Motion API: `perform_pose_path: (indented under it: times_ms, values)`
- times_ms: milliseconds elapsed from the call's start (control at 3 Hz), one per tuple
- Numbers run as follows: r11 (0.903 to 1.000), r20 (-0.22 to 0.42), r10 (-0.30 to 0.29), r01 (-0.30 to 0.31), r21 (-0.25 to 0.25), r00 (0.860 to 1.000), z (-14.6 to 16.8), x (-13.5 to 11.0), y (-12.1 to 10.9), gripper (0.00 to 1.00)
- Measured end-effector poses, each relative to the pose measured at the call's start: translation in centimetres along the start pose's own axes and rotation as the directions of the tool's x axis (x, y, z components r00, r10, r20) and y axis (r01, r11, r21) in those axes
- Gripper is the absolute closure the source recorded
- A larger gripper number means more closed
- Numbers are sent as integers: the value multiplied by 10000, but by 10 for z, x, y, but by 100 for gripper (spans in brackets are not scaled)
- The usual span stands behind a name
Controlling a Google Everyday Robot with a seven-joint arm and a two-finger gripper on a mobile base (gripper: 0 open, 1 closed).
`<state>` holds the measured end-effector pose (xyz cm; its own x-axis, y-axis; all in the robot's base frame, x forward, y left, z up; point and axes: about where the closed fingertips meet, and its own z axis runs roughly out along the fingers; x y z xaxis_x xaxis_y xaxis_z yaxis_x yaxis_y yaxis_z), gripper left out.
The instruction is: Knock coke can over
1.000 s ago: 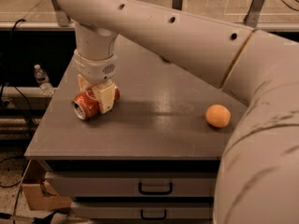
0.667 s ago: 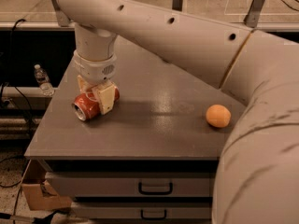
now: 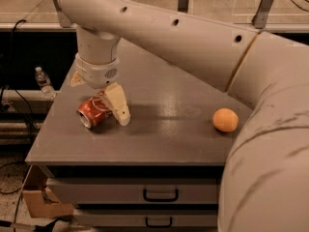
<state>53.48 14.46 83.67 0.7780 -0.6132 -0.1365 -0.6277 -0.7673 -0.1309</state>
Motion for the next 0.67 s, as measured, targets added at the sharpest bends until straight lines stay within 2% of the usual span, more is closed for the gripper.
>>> perform_pose_path:
  times_ms: [667]
  values:
    - [9998, -75, 211, -210, 73, 9997, -3, 7, 5, 0]
